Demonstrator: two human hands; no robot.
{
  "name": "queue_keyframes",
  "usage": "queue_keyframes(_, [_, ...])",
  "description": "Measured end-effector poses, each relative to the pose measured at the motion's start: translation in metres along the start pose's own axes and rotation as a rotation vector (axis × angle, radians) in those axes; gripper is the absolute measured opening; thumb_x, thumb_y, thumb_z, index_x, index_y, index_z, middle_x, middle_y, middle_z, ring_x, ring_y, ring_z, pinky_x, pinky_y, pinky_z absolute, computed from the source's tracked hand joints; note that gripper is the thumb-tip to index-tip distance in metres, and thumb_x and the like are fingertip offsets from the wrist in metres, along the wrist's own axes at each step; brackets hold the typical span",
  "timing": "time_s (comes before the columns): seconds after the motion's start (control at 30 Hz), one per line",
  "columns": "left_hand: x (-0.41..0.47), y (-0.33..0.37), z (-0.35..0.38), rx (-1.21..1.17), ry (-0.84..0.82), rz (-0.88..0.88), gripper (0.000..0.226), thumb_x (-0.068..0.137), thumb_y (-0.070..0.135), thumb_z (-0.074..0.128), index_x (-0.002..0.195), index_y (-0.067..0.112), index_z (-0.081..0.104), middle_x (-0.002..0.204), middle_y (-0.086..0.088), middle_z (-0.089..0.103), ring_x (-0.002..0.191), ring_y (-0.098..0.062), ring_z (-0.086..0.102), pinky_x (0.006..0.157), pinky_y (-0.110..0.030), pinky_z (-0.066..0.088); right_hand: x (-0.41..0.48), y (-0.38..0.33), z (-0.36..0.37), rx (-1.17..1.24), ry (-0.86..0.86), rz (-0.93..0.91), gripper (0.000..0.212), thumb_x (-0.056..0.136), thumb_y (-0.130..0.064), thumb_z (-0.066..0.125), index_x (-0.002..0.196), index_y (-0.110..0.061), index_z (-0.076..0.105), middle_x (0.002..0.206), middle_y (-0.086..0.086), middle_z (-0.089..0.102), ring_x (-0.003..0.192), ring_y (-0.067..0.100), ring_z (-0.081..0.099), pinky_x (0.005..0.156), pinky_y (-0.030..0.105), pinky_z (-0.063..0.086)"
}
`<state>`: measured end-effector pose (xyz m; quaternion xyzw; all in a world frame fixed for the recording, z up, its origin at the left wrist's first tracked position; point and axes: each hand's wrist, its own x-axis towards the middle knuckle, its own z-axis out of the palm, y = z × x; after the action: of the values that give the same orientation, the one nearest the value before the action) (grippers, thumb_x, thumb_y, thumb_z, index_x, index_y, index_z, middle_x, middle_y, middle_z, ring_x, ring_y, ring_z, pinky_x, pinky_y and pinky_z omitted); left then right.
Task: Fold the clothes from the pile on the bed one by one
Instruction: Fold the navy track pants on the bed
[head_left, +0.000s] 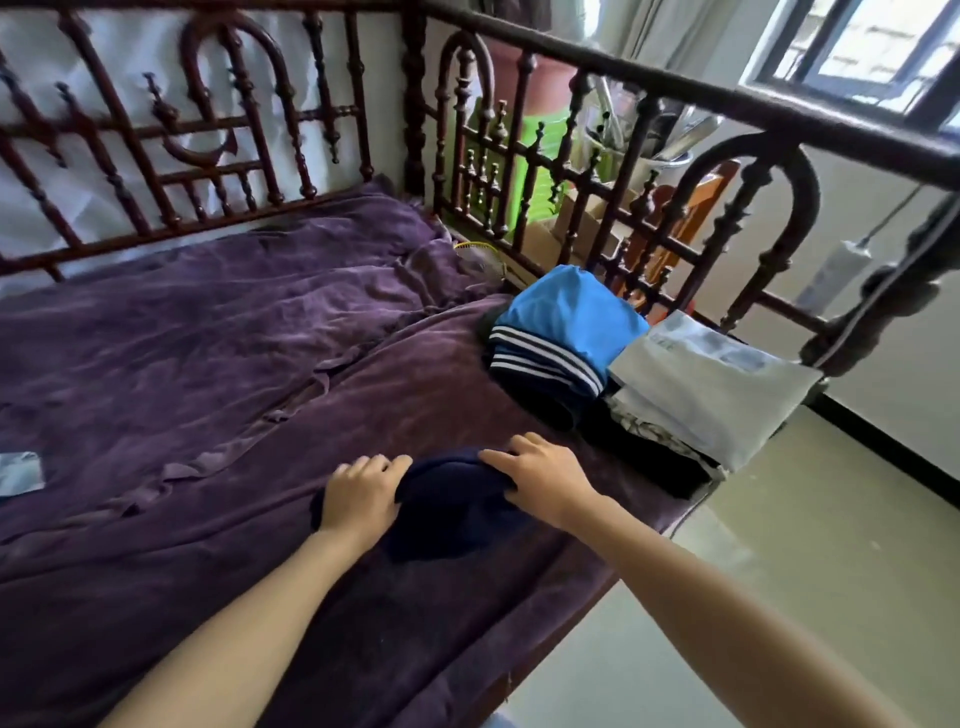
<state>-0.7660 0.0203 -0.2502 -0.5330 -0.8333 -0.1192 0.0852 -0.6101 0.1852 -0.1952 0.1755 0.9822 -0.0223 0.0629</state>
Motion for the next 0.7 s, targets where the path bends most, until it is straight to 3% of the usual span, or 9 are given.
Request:
queue_keyframes(0.1, [0.056,0.043,0.005,-0.018,0.038,0.097,0.057,0.025,0.007,0.092,0.079,0.010,0.074,0.062,-0.003,0.066,0.049,-0.022,0.063,0.043,-0.028,0.050,-0.019,0.054,-0.012,-0.034,0.072,0.061,0.055,0.089,-0.029,0.053,0.141,-0.029,0.036,0.122,0.007,0.050,0.115,0.026,0.044,0.075,0.034,0.044])
queue_keyframes(0.17, [0.089,0.072,0.014,-0.059,0.059,0.174,0.060,0.025,0.008,0.092,0.082,0.010,0.074,0.068,-0.002,0.069,0.054,-0.021,0.065,0.049,-0.027,0.052,-0.038,0.083,-0.018,-0.050,0.126,0.090,0.055,0.082,-0.030,0.063,0.135,-0.026,0.046,0.113,0.009,0.055,0.107,0.026,0.051,0.067,0.032,0.044])
queue_keyframes(0.27, [0.120,0.108,0.039,-0.022,-0.055,0.229,0.073,0.032,0.019,0.093,0.102,0.014,0.072,0.092,-0.003,0.071,0.080,-0.019,0.069,0.066,-0.029,0.054,-0.056,0.109,-0.006,-0.098,0.232,0.187,0.061,0.039,-0.037,0.089,0.097,-0.023,0.073,0.074,0.004,0.064,0.066,0.023,0.063,0.040,0.022,0.042])
queue_keyframes(0.3, [0.124,0.118,0.048,0.055,-0.180,0.175,0.082,0.048,0.027,0.090,0.123,0.016,0.061,0.117,-0.009,0.064,0.104,-0.021,0.063,0.081,-0.032,0.051,-0.060,0.112,0.006,-0.097,0.222,0.224,0.062,0.039,-0.040,0.088,0.096,-0.024,0.073,0.075,0.003,0.065,0.067,0.022,0.063,0.042,0.022,0.043])
queue_keyframes(0.33, [0.124,0.124,0.060,0.138,-0.356,0.103,0.088,0.067,0.033,0.080,0.143,0.021,0.037,0.142,-0.013,0.043,0.128,-0.024,0.045,0.098,-0.037,0.041,-0.061,0.113,0.021,-0.032,0.112,0.257,0.061,0.051,-0.043,0.084,0.108,-0.023,0.068,0.089,0.006,0.065,0.080,0.024,0.062,0.054,0.025,0.047])
queue_keyframes(0.37, [0.120,0.125,0.074,0.219,-0.537,0.055,0.087,0.082,0.035,0.068,0.150,0.027,0.014,0.154,-0.014,0.018,0.140,-0.027,0.023,0.108,-0.041,0.028,-0.062,0.113,0.041,0.058,-0.026,0.291,0.060,0.069,-0.044,0.073,0.123,-0.022,0.057,0.108,0.010,0.060,0.100,0.028,0.056,0.070,0.030,0.047])
queue_keyframes(0.4, [0.113,0.125,0.084,0.258,-0.727,0.009,0.085,0.088,0.035,0.060,0.150,0.030,0.001,0.157,-0.015,0.002,0.144,-0.030,0.009,0.112,-0.045,0.018,-0.063,0.112,0.065,0.116,-0.187,0.299,0.060,0.081,-0.046,0.061,0.134,-0.021,0.045,0.124,0.012,0.050,0.115,0.029,0.045,0.085,0.036,0.042])
queue_keyframes(0.47, [0.097,0.118,0.095,0.258,-0.909,-0.062,0.082,0.091,0.033,0.055,0.150,0.030,-0.002,0.157,-0.016,-0.006,0.145,-0.032,0.000,0.114,-0.049,0.011,-0.063,0.113,0.095,0.246,-0.399,0.297,0.061,0.090,-0.053,0.047,0.141,-0.023,0.034,0.139,0.011,0.036,0.128,0.032,0.032,0.099,0.043,0.032])
queue_keyframes(0.7, [0.075,0.066,0.069,0.236,-0.799,-0.316,0.069,0.094,0.041,0.043,0.150,0.027,0.005,0.157,-0.012,0.004,0.144,-0.030,0.005,0.114,-0.047,0.014,-0.005,0.116,0.085,0.266,-0.341,0.172,0.053,0.096,-0.049,0.037,0.140,-0.019,0.039,0.137,0.010,0.040,0.127,0.030,0.035,0.099,0.042,0.034])
